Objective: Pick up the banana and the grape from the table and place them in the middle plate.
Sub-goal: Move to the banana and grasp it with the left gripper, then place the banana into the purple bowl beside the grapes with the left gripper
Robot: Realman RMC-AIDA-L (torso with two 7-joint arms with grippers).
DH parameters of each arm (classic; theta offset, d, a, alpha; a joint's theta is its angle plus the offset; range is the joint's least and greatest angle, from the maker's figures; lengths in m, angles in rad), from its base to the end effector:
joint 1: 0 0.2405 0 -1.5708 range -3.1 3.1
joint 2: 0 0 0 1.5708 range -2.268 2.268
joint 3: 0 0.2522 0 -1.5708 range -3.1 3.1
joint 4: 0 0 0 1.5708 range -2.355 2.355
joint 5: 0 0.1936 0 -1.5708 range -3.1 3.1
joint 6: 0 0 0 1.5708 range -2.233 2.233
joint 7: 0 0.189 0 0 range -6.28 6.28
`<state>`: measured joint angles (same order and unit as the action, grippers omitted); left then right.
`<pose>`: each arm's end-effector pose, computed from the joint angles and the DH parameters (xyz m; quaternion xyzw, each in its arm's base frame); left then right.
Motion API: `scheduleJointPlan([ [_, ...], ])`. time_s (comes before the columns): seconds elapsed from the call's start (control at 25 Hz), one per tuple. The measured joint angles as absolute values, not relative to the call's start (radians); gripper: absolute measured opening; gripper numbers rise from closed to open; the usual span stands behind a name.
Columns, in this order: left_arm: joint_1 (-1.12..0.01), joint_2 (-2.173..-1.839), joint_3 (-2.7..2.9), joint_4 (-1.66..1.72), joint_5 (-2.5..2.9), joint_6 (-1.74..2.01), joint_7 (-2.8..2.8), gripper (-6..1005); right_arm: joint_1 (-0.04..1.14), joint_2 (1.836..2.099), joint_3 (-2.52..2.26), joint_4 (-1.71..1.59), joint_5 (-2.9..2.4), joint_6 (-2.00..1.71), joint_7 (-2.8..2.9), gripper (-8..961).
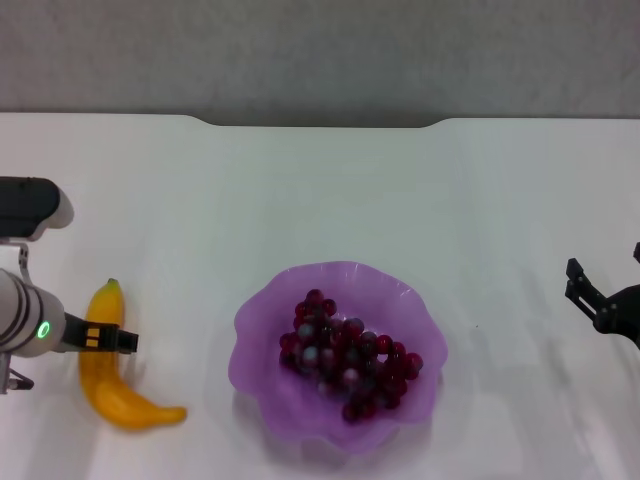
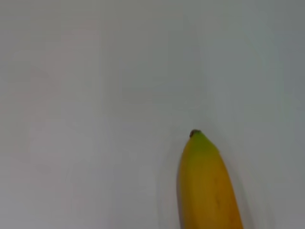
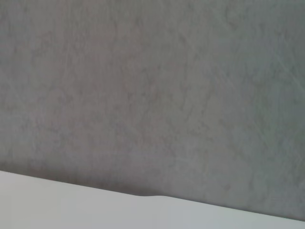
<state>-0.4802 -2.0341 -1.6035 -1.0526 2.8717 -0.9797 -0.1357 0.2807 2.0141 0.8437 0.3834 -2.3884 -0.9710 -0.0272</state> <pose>-0.3217 0.3773 -0.0291 -0.7058 -0.5627 0.1252 0.4118 0.3321 0.3390 -0.0277 -0.7421 0.2318 0.2127 0.5918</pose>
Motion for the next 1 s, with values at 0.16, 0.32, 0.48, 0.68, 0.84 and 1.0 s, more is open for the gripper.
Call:
scheduleJointPlan([
  [0.16,-0.494,-2.035,-1.598,-1.03,2.872,-0.978,-0.137,883,0.281,2.014,0.844,0.383,-2.388,-0.971,-0.027,901],
  [0.32,-0.494,-2.036,-1.597,-1.03,2.872,-0.973,-0.135,821,0.281,2.014,0.844,0.383,-2.388,-0.971,-0.027,901],
  [0.48,-0.495,-2.037,-1.597,-1.029,2.872,-0.972,-0.136,738,0.281,2.014,0.844,0.383,-2.388,-0.97,-0.027,901],
  [0.68,-0.495,-2.036,-1.597,-1.029,2.872,-0.972,-0.138,625,0.282,2.014,0.844,0.384,-2.388,-0.969,-0.027,901],
  [0.84,-0.494,-2.035,-1.598,-1.038,2.872,-0.976,-0.136,507,0.282,2.014,0.844,0.382,-2.388,-0.969,-0.026,901],
  [1.0,-0.474,-2.031,-1.616,-1.11,2.872,-1.009,-0.117,506,0.282,2.014,0.844,0.377,-2.388,-0.969,-0.025,901],
])
